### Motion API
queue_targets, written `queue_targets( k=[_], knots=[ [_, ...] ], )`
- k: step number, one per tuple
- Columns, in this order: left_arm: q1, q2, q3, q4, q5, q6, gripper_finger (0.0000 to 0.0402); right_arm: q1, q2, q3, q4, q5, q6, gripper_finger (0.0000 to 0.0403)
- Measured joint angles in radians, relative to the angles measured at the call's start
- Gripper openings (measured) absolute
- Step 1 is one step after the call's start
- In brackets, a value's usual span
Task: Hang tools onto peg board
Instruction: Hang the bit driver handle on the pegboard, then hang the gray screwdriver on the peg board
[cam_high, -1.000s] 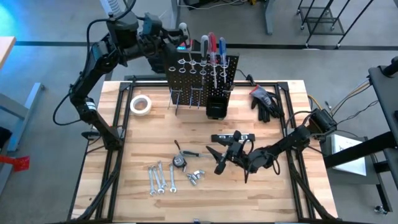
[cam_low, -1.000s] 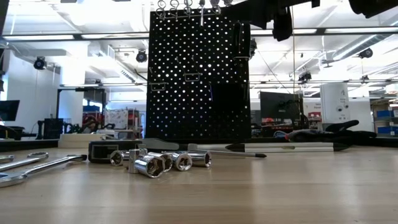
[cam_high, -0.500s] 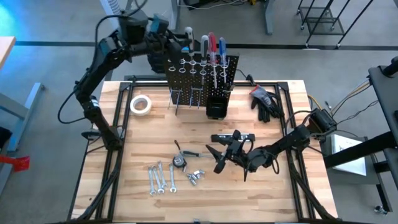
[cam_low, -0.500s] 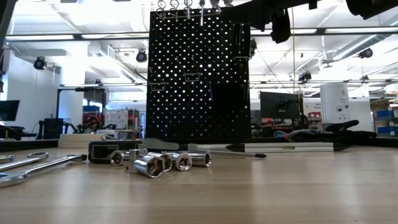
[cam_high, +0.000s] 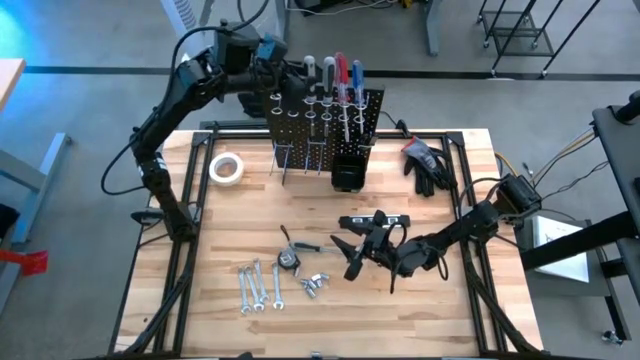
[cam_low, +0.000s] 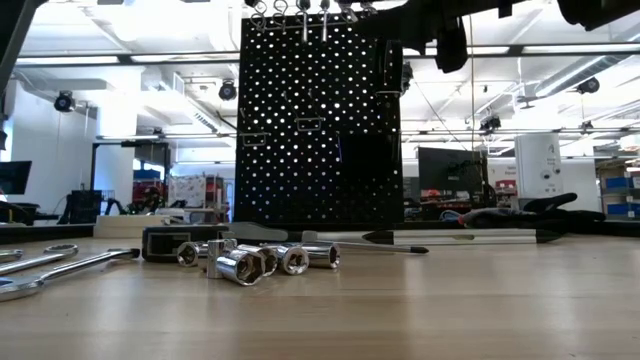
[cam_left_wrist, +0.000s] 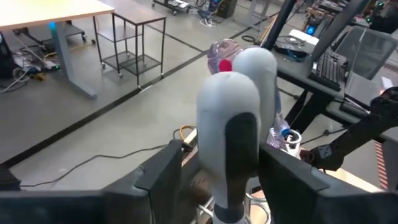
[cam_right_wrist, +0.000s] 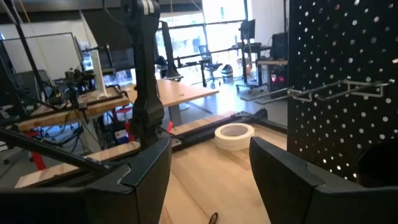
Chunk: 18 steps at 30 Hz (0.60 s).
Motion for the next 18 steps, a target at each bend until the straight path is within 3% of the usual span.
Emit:
queue_targets(
  k=[10, 14, 18],
  knots=[
    [-0.004, -0.067, 0.000, 0.002, -0.003, 0.118, 0.0186, 0.001, 0.000, -0.001, -0.028, 0.000, 0.025, 0.0208],
    [-0.004, -0.122, 0.000, -0.027, -0.028, 0.142, 0.0186, 0.000, 0.001, -0.001, -0.179, 0.000, 0.162, 0.0208],
    [-0.031, -0.172, 0.000, -0.169, -0.107, 0.167, 0.0186, -0.002, 0.036, 0.000, -0.205, -0.003, 0.245, 0.0208]
  ],
)
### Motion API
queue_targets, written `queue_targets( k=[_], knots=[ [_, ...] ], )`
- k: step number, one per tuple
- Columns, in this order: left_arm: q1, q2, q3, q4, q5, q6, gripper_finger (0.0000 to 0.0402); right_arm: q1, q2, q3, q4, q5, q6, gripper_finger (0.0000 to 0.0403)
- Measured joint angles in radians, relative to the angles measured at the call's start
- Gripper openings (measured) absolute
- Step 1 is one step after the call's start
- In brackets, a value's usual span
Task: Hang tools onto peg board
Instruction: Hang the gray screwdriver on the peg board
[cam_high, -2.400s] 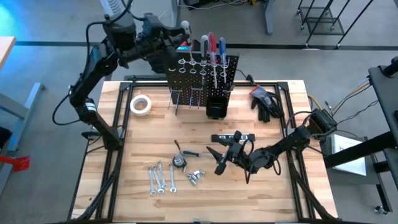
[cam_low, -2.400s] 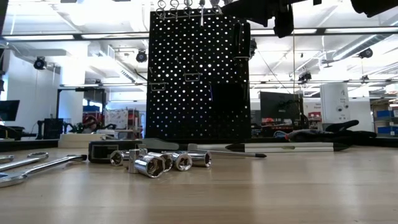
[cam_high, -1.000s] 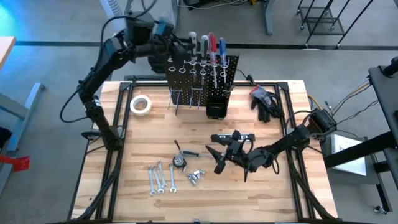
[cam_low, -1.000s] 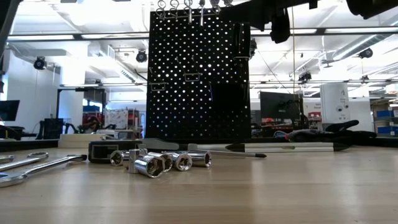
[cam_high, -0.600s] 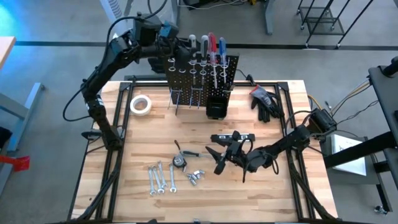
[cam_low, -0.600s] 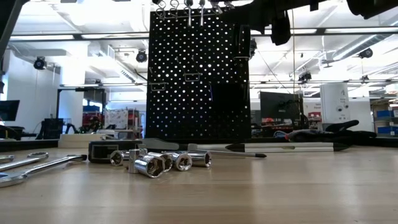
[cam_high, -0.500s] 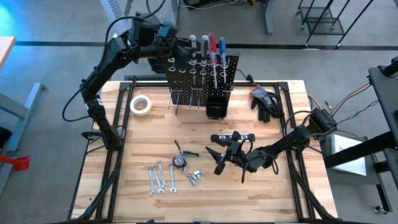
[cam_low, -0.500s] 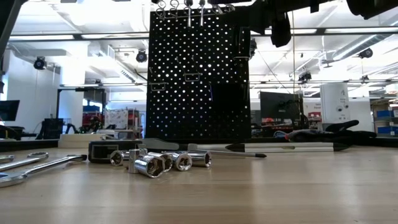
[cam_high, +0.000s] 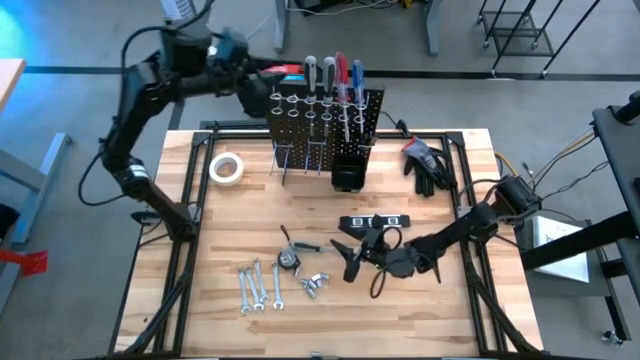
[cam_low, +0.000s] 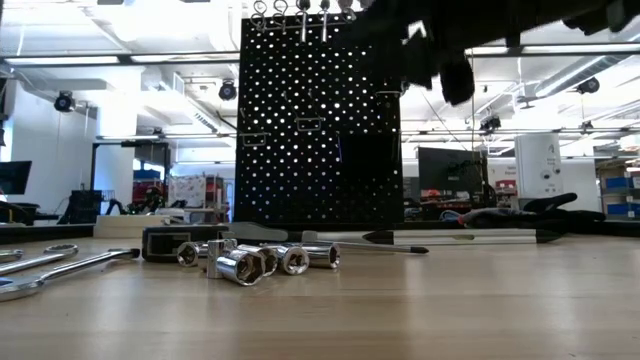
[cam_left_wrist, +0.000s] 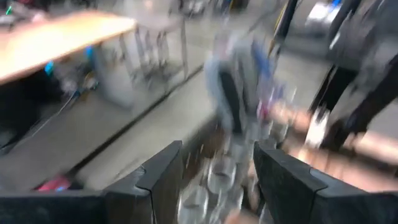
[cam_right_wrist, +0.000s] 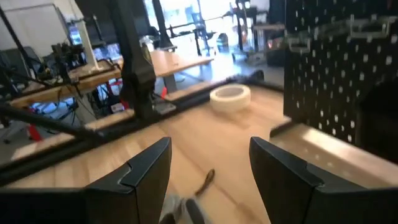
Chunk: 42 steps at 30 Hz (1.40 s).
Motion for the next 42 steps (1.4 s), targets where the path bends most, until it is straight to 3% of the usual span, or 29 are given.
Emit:
queue_targets(
  k=[4, 8, 11, 16, 18, 22, 27, 31, 34, 37, 41, 42],
  knots=[
    [-0.106, -0.038, -0.042, -0.214, -0.168, 0.016, 0.0183, -0.001, 0.049, 0.010, 0.013, -0.047, 0.007, 0.0208],
    [-0.298, -0.120, -0.211, -0.248, -0.300, -0.044, 0.0171, -0.042, 0.128, 0.031, 0.016, -0.297, 0.010, 0.0208],
    [-0.463, -0.213, -0.393, -0.171, -0.357, -0.125, 0.0162, -0.083, 0.197, 0.072, 0.021, -0.447, 0.060, 0.0208],
    [-0.742, -0.387, -0.762, 0.057, -0.560, -0.257, 0.0156, -0.121, 0.298, 0.171, -0.024, -0.471, 0.046, 0.0208],
    [-0.835, -0.450, -0.915, 0.161, -0.631, -0.325, 0.0155, -0.138, 0.319, 0.219, -0.119, -0.471, 0.036, 0.0208],
    [-0.971, -0.546, -1.188, 0.369, -0.679, -0.443, 0.0155, -0.180, 0.354, 0.333, -0.406, -0.467, 0.032, 0.0208],
    [-1.003, -0.603, -1.412, 0.573, -0.705, -0.477, 0.0155, -0.217, 0.396, 0.433, -0.583, -0.494, -0.007, 0.0208],
    [-1.002, -0.621, -1.507, 0.635, -0.717, -0.502, 0.0155, -0.246, 0.424, 0.467, -0.670, -0.629, -0.011, 0.0208],
    [-1.002, -0.630, -1.561, 0.677, -0.774, -0.510, 0.0155, -0.258, 0.431, 0.477, -0.720, -0.649, 0.027, 0.0199],
    [-1.002, -0.628, -1.616, 0.715, -0.838, -0.534, 0.0155, -0.264, 0.430, 0.475, -0.749, -0.651, 0.057, 0.0166],
    [-1.002, -0.627, -1.683, 0.789, -0.854, -0.543, 0.0155, -0.266, 0.428, 0.475, -0.768, -0.645, 0.066, 0.0073],
    [-1.002, -0.627, -1.695, 0.797, -0.858, -0.544, 0.0155, -0.265, 0.427, 0.476, -0.770, -0.645, 0.064, 0.0066]
  ],
)
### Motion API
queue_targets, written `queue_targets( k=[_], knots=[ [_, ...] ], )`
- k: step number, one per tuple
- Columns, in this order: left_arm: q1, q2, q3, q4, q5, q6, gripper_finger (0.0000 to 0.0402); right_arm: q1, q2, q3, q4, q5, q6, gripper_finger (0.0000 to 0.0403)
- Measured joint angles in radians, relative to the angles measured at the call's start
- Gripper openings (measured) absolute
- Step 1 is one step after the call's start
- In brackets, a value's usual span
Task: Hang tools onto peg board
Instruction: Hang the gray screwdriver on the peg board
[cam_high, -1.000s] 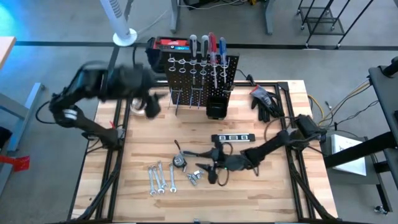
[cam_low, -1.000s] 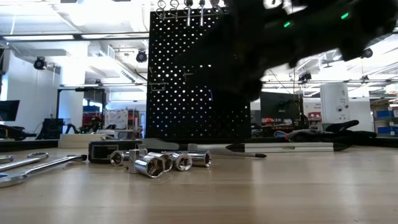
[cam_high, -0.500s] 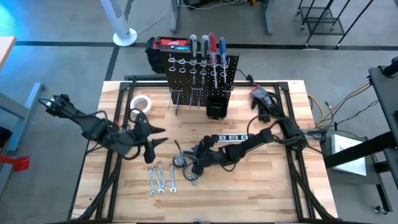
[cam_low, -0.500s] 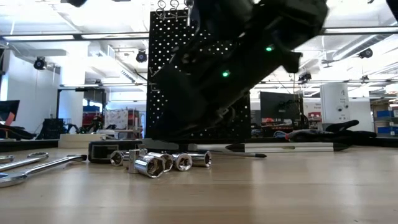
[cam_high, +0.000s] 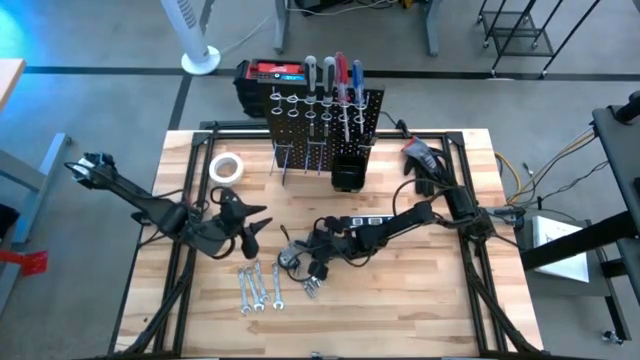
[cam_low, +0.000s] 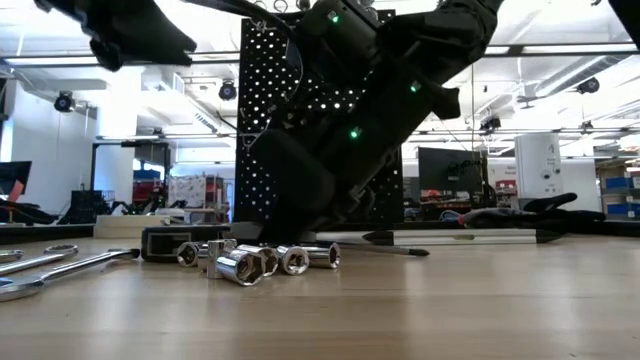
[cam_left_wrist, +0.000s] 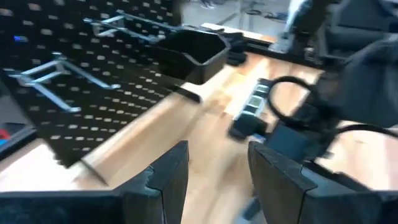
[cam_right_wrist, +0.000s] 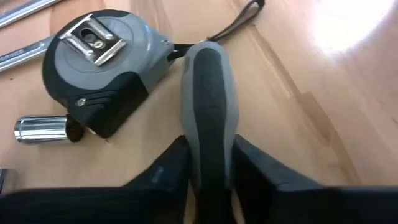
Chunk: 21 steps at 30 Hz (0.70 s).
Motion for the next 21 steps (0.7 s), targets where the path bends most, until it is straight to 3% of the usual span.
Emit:
queue_targets(
  k=[6, 12, 18, 21],
  knots=[
    [0.000, 0.000, -0.039, -0.001, -0.067, -0.025, 0.0155, 0.008, -0.013, -0.003, 0.029, 0.023, 0.022, 0.0066],
    [-0.002, 0.001, -0.008, 0.006, -0.074, 0.019, 0.0155, 0.060, -0.078, -0.010, 0.095, 0.218, -0.039, 0.0066],
    [-0.009, 0.008, 0.038, 0.054, -0.085, 0.089, 0.0155, 0.107, -0.133, -0.048, 0.323, 0.348, -0.177, 0.0066],
    [-0.028, 0.010, 0.021, 0.133, -0.139, 0.121, 0.0155, 0.115, -0.156, -0.097, 0.501, 0.399, -0.239, 0.0066]
  ],
)
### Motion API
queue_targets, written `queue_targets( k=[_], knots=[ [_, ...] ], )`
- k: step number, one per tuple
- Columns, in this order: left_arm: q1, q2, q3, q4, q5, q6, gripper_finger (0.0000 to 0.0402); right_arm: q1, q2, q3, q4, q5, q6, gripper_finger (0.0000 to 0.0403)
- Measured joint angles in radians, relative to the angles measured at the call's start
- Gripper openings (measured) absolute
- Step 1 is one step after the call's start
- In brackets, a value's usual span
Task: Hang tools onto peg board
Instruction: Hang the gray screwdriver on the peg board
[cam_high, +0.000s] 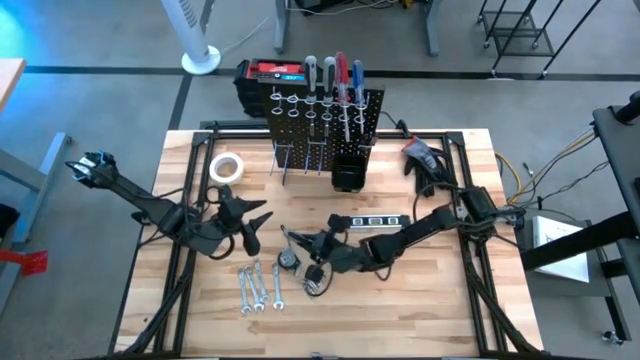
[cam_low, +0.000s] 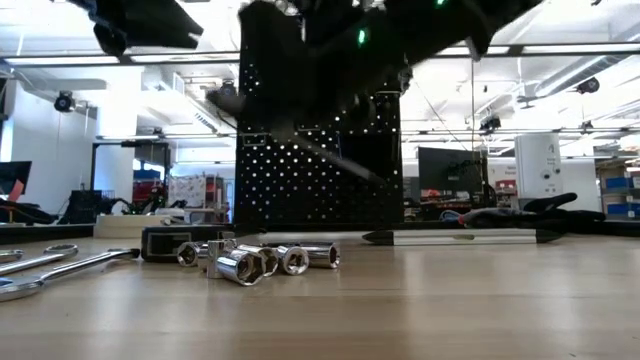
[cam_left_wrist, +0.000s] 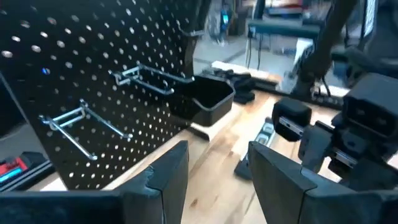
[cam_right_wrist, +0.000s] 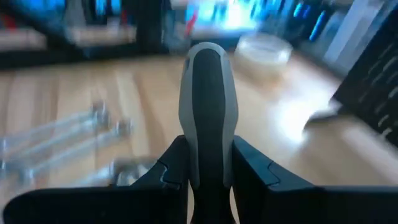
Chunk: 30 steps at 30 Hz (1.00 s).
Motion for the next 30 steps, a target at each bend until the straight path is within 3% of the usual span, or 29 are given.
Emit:
queue_targets(
  k=[5, 9, 12, 15, 22, 30],
  knots=[
    [-0.031, -0.004, -0.127, 0.310, -0.011, 0.059, 0.0155, -0.018, -0.005, -0.157, 0.403, -0.071, -0.028, 0.0066],
    [-0.030, 0.026, -0.287, 0.774, 0.100, 0.153, 0.0160, -0.036, 0.001, -0.258, 0.714, -0.151, -0.008, 0.0066],
    [-0.021, 0.099, -0.379, 1.126, 0.203, 0.239, 0.0179, -0.037, 0.004, -0.290, 0.803, -0.167, -0.014, 0.0066],
    [-0.021, 0.188, -0.410, 1.342, 0.244, 0.294, 0.0207, -0.038, 0.004, -0.287, 0.822, -0.179, -0.023, 0.0066],
    [-0.015, 0.358, -0.345, 1.427, 0.238, 0.307, 0.0258, -0.036, 0.004, -0.216, 0.811, -0.296, -0.043, 0.0066],
    [-0.012, 0.458, -0.219, 1.425, 0.194, 0.377, 0.0265, -0.044, 0.004, -0.175, 0.760, -0.298, -0.032, 0.0066]
  ],
)
